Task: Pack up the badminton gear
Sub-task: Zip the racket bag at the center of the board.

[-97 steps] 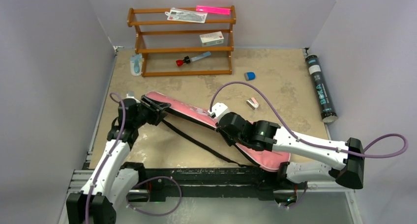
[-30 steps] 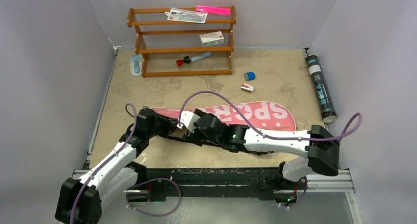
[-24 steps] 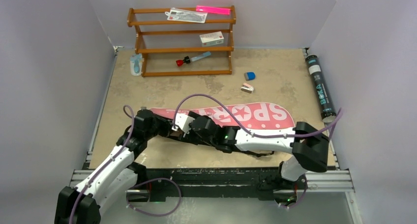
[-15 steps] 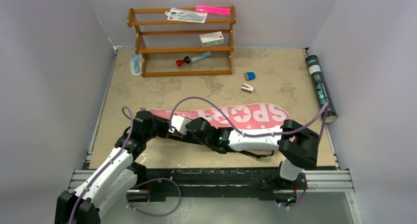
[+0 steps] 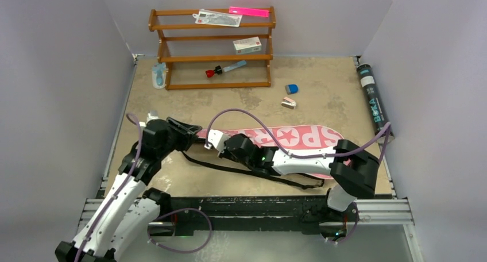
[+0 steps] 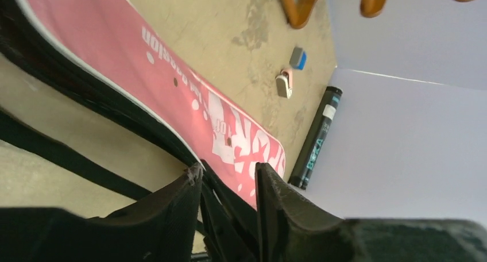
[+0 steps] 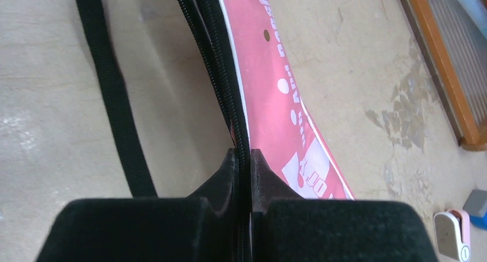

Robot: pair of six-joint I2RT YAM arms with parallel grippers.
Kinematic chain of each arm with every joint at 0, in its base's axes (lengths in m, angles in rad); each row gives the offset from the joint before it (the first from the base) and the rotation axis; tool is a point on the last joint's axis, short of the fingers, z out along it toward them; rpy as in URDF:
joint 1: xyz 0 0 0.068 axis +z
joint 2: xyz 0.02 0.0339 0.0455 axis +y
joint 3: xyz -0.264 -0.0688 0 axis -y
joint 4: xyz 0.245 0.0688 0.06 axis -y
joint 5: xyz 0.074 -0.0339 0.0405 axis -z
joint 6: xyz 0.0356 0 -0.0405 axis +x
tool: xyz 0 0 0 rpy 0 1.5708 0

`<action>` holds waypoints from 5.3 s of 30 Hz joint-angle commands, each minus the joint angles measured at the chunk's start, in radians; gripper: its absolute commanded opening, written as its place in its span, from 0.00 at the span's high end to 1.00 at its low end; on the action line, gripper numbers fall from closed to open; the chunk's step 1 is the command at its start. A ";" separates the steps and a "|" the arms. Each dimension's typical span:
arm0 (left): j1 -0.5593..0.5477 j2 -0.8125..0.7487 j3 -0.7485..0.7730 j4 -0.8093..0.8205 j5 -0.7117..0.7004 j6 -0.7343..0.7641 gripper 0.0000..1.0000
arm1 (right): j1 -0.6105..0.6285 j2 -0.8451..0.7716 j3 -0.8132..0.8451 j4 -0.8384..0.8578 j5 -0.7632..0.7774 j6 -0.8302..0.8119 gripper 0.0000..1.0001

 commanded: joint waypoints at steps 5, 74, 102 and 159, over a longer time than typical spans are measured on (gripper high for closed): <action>0.000 -0.107 0.038 -0.255 -0.168 0.153 1.00 | -0.081 -0.148 -0.063 0.090 -0.086 0.101 1.00; 0.270 0.007 0.044 -0.114 -0.201 0.383 0.66 | -0.114 -0.368 -0.221 0.194 -0.279 0.031 1.00; 0.269 0.024 -0.171 0.206 0.265 -0.059 0.36 | -0.090 -0.077 0.120 0.091 -0.342 0.110 1.00; 0.673 0.579 0.270 0.119 0.357 0.383 1.00 | -0.064 -0.290 -0.045 -0.441 0.108 0.353 0.16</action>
